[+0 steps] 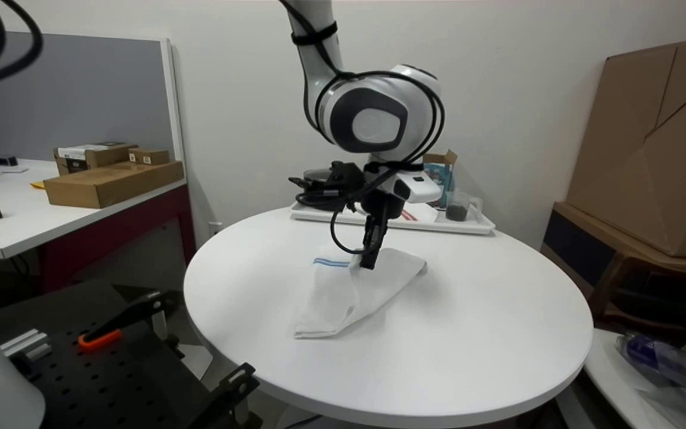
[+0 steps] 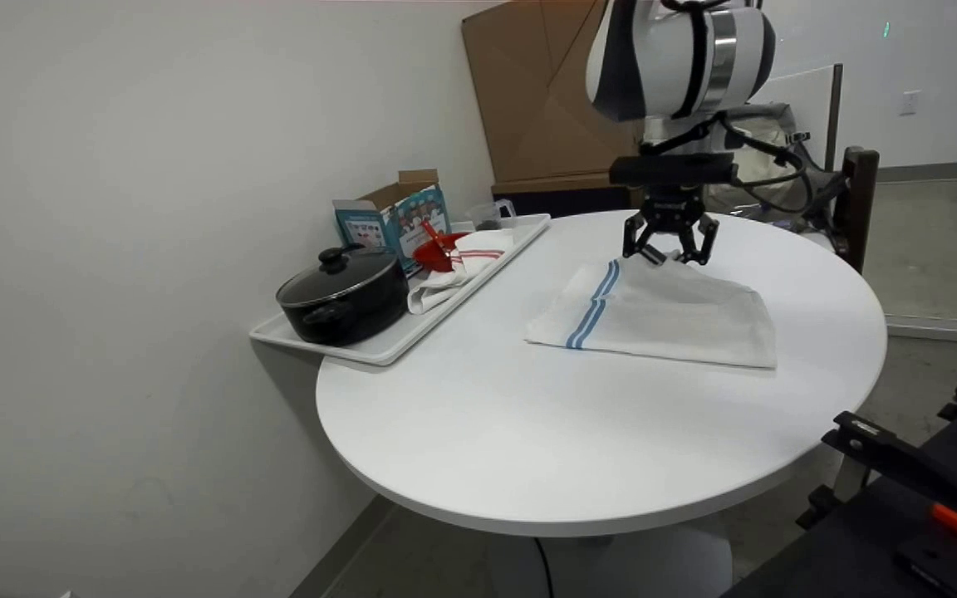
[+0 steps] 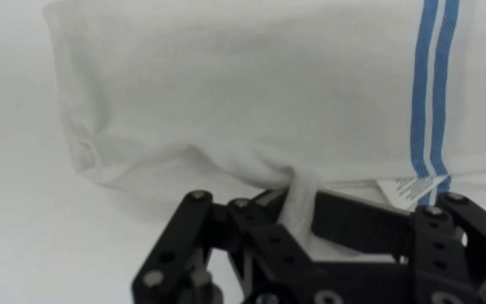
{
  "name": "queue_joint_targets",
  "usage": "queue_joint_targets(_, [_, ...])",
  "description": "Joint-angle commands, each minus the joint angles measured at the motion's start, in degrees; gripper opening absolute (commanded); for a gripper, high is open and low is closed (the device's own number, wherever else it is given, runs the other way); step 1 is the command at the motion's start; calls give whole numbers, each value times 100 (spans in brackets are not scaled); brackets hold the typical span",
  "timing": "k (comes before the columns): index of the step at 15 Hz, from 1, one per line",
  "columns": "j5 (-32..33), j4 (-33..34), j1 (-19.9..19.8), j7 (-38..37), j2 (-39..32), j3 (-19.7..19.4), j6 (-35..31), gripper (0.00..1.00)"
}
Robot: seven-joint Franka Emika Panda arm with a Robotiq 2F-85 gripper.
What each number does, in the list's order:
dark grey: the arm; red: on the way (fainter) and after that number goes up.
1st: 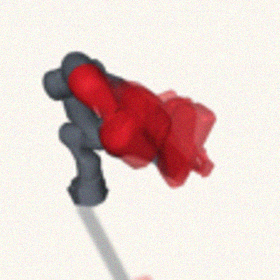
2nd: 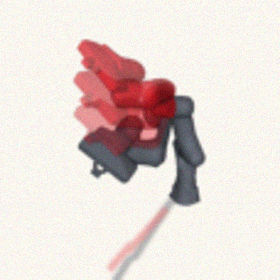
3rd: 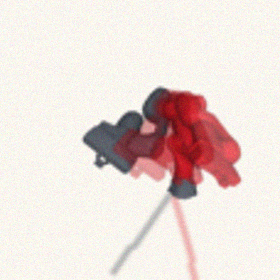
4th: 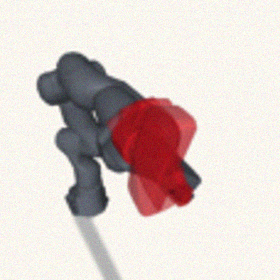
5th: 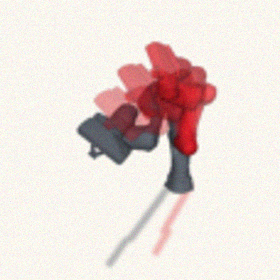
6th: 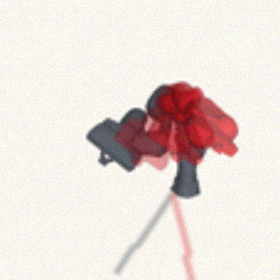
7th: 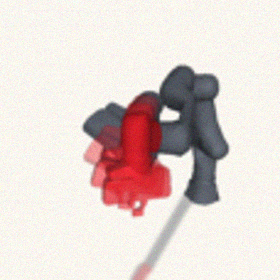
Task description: Fold the towel
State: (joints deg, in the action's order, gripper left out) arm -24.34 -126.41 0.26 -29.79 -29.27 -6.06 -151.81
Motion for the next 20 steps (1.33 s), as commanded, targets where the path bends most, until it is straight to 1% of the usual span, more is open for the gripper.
queue_joint_targets(1, [1049, -106, 773, -474, 99, -228, 147, 0])
queue_joint_targets(4, [1834, -229, 1325, -796, 63, -224, 374, 0])
queue_joint_targets(7, [2409, -540, 1686, -887, -50, -110, 513, 0])
queue_joint_targets(10, [3110, -738, 2132, -1041, -304, -209, 619, 0])
queue_joint_targets(14, [4157, -703, 2679, -1294, -565, -452, 973, 0])
queue_joint_targets(17, [4983, -579, 2957, -1486, -624, -583, 1365, 0])
queue_joint_targets(20, [5473, -459, 2939, -1681, -595, -498, 1592, 0])
